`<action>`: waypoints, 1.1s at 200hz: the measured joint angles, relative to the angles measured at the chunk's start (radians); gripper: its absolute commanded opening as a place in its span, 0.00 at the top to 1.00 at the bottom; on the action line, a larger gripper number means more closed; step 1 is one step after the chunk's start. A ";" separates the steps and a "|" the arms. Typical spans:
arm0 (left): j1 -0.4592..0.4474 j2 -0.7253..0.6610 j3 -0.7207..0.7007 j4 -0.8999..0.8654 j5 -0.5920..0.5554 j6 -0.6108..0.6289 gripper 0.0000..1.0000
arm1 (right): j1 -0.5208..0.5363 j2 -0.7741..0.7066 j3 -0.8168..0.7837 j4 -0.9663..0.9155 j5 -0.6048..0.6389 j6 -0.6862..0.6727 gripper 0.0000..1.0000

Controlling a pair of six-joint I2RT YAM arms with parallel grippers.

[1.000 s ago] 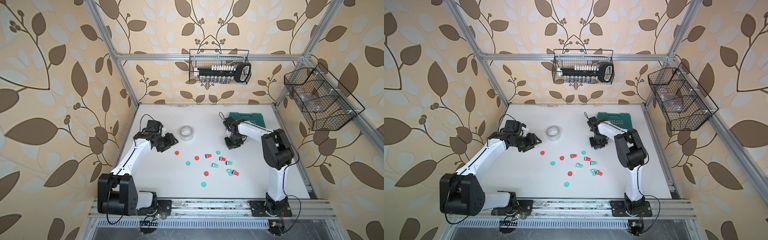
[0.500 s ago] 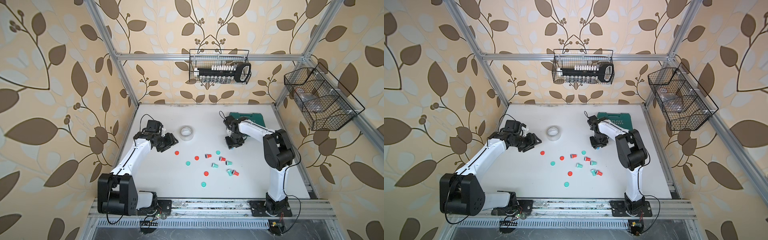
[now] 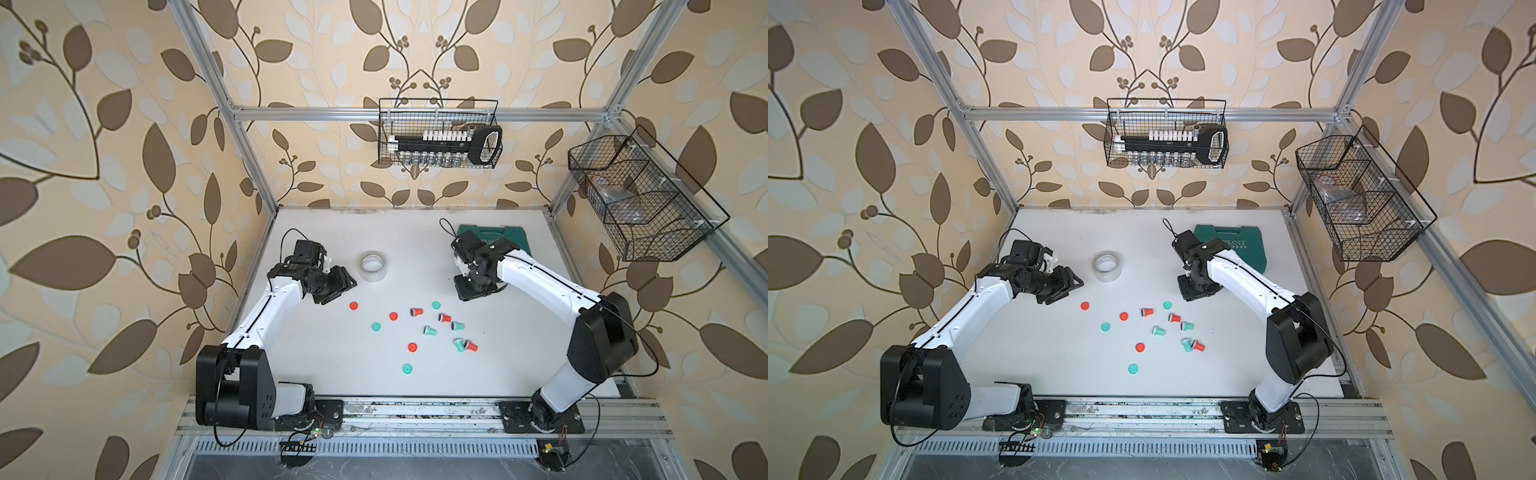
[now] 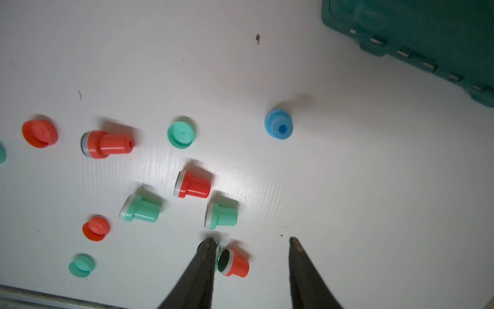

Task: Close the stamp cap
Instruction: Move the stamp at the center of the board, then pick up the stamp from the center of the board.

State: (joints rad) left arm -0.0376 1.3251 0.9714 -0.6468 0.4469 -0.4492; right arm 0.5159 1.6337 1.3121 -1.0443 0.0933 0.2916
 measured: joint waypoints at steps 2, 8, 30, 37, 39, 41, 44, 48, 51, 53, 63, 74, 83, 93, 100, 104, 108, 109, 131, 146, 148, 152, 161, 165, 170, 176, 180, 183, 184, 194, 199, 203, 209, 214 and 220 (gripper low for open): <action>0.000 0.000 0.000 0.000 0.000 0.000 0.38 | 0.002 -0.008 -0.011 -0.001 0.001 0.001 0.59; 0.000 0.000 0.000 0.000 0.000 0.000 0.37 | 0.006 -0.030 -0.042 -0.004 0.000 0.004 0.59; 0.000 0.002 0.000 0.000 0.000 0.000 0.38 | 0.006 -0.101 -0.148 -0.013 -0.008 0.012 0.59; 0.000 0.005 0.000 0.000 0.001 0.000 0.38 | 0.006 -0.120 -0.181 -0.014 -0.011 0.014 0.60; 0.000 0.006 0.000 0.000 0.002 0.000 0.38 | 0.006 -0.125 -0.190 -0.014 -0.012 0.015 0.60; 0.000 0.006 0.000 0.000 0.002 0.000 0.38 | 0.006 -0.130 -0.199 -0.015 -0.015 0.016 0.60; 0.000 0.008 0.000 0.000 0.003 0.000 0.38 | 0.006 -0.136 -0.211 -0.014 -0.015 0.019 0.60; 0.000 0.009 0.000 0.000 0.003 0.000 0.38 | 0.006 -0.145 -0.229 -0.014 -0.023 0.021 0.60; 0.000 0.010 0.000 0.000 0.004 0.000 0.38 | 0.006 -0.151 -0.241 -0.012 -0.024 0.022 0.60; 0.000 0.011 0.000 0.000 0.005 0.000 0.38 | 0.006 -0.153 -0.247 -0.012 -0.028 0.023 0.60; 0.000 0.013 0.000 0.000 0.011 0.000 0.38 | 0.012 -0.169 -0.284 -0.007 -0.042 0.032 0.60; 0.000 0.015 0.000 0.000 0.017 0.000 0.38 | 0.021 -0.182 -0.322 0.003 -0.057 0.045 0.60; 0.000 0.017 0.000 0.000 0.019 0.000 0.38 | 0.027 -0.190 -0.347 0.013 -0.064 0.058 0.61; 0.000 0.019 0.000 0.000 0.019 0.000 0.38 | 0.036 -0.194 -0.371 0.024 -0.065 0.074 0.61; 0.000 0.021 0.000 0.000 0.019 0.000 0.38 | 0.045 -0.194 -0.382 0.027 -0.063 0.086 0.61; 0.000 0.022 0.000 0.000 0.019 0.000 0.38 | 0.052 -0.194 -0.387 0.030 -0.061 0.093 0.62; 0.000 0.023 0.000 0.000 0.019 0.000 0.37 | 0.058 -0.193 -0.391 0.033 -0.060 0.099 0.62; 0.000 0.023 0.000 0.000 0.019 0.000 0.38 | 0.060 -0.193 -0.391 0.034 -0.060 0.100 0.62; 0.000 0.025 0.000 0.000 0.019 0.000 0.38 | 0.100 -0.178 -0.399 0.056 -0.055 0.130 0.62; 0.000 0.025 0.000 0.000 0.019 0.000 0.38 | 0.136 -0.154 -0.402 0.072 -0.050 0.147 0.62; 0.000 0.025 0.000 0.000 0.019 0.000 0.38 | 0.140 -0.151 -0.404 0.075 -0.050 0.150 0.62; 0.000 0.025 0.000 0.000 0.019 0.000 0.38 | 0.147 -0.146 -0.405 0.080 -0.050 0.153 0.62; 0.000 0.025 0.000 0.000 0.019 0.000 0.38 | 0.161 -0.134 -0.410 0.089 -0.048 0.162 0.62; 0.000 0.025 0.000 0.000 0.019 0.000 0.38 | 0.164 -0.130 -0.412 0.092 -0.047 0.164 0.62; 0.000 0.025 0.000 0.000 0.019 0.000 0.38 | 0.167 -0.126 -0.416 0.096 -0.045 0.168 0.62; 0.000 0.025 0.000 0.000 0.019 0.000 0.37 | 0.169 -0.122 -0.420 0.100 -0.041 0.172 0.62; 0.000 0.025 0.000 0.000 0.019 0.000 0.38 | 0.169 -0.120 -0.422 0.101 -0.038 0.174 0.63; 0.000 0.026 0.000 0.000 0.019 0.000 0.38 | 0.169 -0.119 -0.424 0.102 -0.035 0.177 0.63; 0.000 0.026 0.000 0.000 0.019 0.000 0.38 | 0.169 -0.119 -0.424 0.103 -0.034 0.177 0.63; 0.000 0.026 0.000 0.000 0.019 0.000 0.38 | 0.169 -0.115 -0.428 0.106 -0.023 0.183 0.63; 0.000 0.026 0.000 0.000 0.019 0.000 0.38 | 0.169 -0.113 -0.428 0.106 -0.019 0.184 0.64; 0.000 0.026 0.000 0.000 0.019 0.000 0.38 | 0.169 -0.112 -0.428 0.107 -0.016 0.185 0.64; 0.000 0.026 0.000 0.000 0.019 0.000 0.38 | 0.169 -0.108 -0.428 0.109 -0.011 0.187 0.64; 0.000 0.026 0.000 0.000 0.019 0.000 0.38 | 0.169 -0.106 -0.428 0.111 -0.008 0.189 0.65; 0.000 0.026 0.000 0.000 0.019 0.000 0.38 | 0.169 -0.101 -0.428 0.114 -0.004 0.191 0.65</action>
State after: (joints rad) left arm -0.0376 1.3514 0.9714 -0.6472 0.4656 -0.4492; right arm 0.6853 1.5322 0.8845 -0.9298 0.0891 0.4828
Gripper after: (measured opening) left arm 0.625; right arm 0.357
